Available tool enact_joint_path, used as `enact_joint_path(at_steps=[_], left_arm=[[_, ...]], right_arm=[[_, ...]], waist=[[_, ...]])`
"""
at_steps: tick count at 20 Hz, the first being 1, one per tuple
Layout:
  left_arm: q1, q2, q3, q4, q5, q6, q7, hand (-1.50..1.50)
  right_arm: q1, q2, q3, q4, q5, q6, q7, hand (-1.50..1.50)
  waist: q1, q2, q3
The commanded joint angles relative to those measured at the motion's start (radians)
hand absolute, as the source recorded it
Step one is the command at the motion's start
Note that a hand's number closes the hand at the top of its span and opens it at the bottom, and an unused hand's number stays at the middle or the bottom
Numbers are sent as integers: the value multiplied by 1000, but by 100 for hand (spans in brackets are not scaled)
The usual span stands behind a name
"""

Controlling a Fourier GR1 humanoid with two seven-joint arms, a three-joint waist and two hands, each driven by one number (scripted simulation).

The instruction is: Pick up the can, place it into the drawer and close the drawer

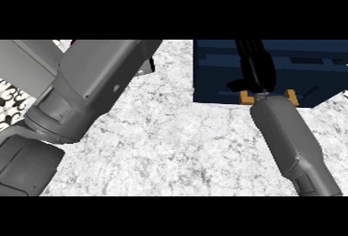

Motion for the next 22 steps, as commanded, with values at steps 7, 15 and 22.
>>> enact_joint_path(at_steps=[7,15,22], left_arm=[[92,66,-21,-152,-24,-25,77,-150],[177,134,-36,-264,-29,-66,131,-150],[225,172,-36,-348,-32,-60,165,-150]], right_arm=[[-279,-3,-87,319,34,-136,-3,-150],[-419,-30,-116,437,43,-150,1,-150],[-456,-19,-215,440,-82,-125,-128,-150]], waist=[[39,1,0],[76,5,0],[64,8,2]])
